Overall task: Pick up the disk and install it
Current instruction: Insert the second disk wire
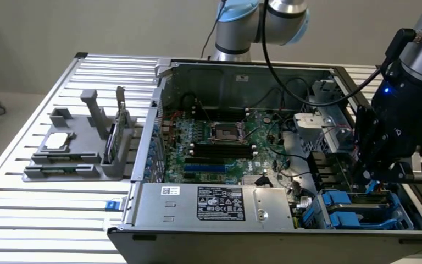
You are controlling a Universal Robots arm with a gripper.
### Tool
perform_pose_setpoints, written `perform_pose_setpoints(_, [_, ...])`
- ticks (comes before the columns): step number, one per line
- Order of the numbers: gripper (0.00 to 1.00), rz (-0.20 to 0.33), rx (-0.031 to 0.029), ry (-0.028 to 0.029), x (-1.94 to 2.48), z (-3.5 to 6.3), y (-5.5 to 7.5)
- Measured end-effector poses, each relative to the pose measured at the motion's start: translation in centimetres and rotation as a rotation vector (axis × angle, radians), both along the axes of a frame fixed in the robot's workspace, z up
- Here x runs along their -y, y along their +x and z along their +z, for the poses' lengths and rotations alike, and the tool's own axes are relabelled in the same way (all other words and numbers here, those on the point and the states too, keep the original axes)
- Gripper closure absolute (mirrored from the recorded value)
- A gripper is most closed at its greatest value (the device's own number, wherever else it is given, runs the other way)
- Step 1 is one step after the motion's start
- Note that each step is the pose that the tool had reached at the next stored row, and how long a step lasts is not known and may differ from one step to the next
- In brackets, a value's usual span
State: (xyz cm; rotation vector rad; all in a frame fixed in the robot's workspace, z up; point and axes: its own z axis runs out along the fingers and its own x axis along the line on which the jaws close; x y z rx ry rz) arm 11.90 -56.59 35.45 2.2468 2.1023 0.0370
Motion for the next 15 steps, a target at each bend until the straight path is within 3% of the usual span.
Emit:
perform_pose_setpoints(9, [0.84, -0.016, -0.0001, 0.0, 1.03, -0.81, 0.1])
perform_pose_setpoints(15, [0.84, -0.017, -0.0001, -0.0002, 1.28, -1.4, 0.3])
